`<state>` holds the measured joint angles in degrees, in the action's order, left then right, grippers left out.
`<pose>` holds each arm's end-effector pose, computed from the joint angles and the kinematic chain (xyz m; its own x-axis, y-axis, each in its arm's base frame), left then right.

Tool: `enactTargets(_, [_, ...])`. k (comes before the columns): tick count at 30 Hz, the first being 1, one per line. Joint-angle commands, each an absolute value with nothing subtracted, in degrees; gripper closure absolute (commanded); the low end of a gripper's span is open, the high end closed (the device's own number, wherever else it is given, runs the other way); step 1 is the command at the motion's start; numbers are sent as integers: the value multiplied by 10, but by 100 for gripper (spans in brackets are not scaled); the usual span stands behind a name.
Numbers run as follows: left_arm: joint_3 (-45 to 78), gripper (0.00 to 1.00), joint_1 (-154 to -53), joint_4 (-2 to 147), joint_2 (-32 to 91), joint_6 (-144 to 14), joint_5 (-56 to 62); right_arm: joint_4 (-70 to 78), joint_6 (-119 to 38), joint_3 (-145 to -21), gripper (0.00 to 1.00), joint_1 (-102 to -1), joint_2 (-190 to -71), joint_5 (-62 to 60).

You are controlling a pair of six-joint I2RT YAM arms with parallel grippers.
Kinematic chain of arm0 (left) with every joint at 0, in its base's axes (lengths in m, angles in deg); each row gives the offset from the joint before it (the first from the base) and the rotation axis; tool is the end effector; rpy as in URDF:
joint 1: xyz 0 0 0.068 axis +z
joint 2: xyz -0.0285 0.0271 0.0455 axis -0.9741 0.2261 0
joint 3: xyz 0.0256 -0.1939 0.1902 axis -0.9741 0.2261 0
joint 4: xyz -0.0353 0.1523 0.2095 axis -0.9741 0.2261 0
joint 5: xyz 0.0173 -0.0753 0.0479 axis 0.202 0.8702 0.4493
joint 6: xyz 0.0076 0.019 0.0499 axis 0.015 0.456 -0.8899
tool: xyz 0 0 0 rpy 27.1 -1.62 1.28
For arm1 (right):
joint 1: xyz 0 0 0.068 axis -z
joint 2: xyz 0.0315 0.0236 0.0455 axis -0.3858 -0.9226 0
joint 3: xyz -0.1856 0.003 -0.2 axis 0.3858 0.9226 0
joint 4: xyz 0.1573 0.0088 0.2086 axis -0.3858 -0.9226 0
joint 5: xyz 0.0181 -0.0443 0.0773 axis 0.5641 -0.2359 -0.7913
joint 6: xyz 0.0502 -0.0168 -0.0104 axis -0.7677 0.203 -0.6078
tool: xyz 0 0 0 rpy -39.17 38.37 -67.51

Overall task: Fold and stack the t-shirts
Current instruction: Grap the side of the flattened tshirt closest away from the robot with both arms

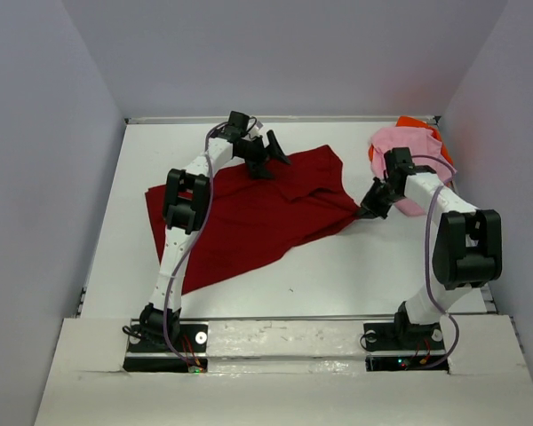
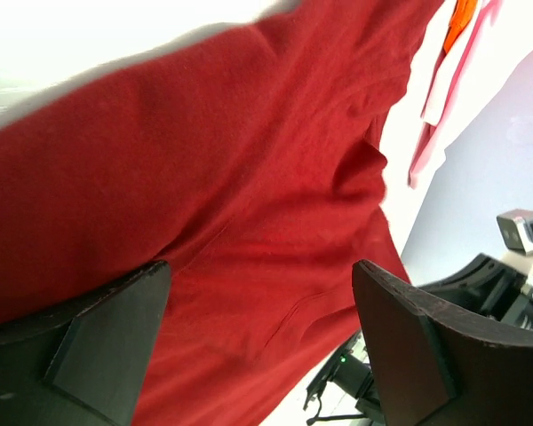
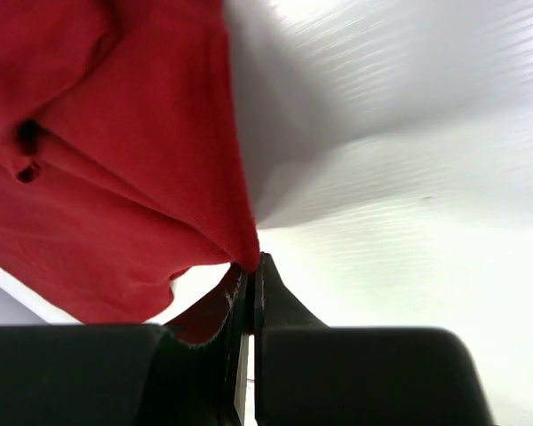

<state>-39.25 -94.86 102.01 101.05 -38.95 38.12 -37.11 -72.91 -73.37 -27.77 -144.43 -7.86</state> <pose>0.5261 -0.1957 0.1588 -0.9595 -0.1562 -0.2344 0.1050 0.5737 -0.8123 0.3214 0.0373 0.2078 -0.8336 0.5405 -0.1142 0.4630 0.7964 0.3891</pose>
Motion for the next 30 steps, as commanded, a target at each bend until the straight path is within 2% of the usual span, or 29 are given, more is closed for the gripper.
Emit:
enactTargets(1, [-404,1,-940,1037,1029,-409,362,-418,-659,-759,100,-235,-1449,-85])
enactTargets(2, [-403,1,-940,1040,1028,-410,361,-420,-645,-774,98,-230,-1477,-107])
enactTargets(3, [-403,1,-940,1040,1029,-410,361,-420,-637,-774,87,-230,-1478,-107])
enactTargets(5, [-403,1,-938,1042,1027,-412,358,-428,-626,-797,74,-230,-1515,-91])
enactTargets(6, [-403,1,-936,1043,1025,-413,357,-431,-622,-803,57,-230,-1522,-74])
enactTargets(8, [-403,1,-935,1044,1023,-416,357,-434,-618,-815,8,-230,-1522,-56])
enactTargets(9, [-404,1,-933,1046,1023,-417,355,-435,-617,-818,1,-230,-1519,-69])
enactTargets(16, [-409,1,-925,1044,1025,-417,355,-420,-662,-758,3,-240,-1421,-114])
enactTargets(18, [-409,1,-923,1043,1027,-416,355,-400,-677,-731,15,-245,-1401,-112])
enactTargets(19, [-409,1,-923,1044,1029,-416,355,-389,-682,-721,26,-245,-1399,-112])
enactTargets(30, [-403,1,-915,1049,1019,-420,354,-278,-696,-692,25,-290,-1469,-104])
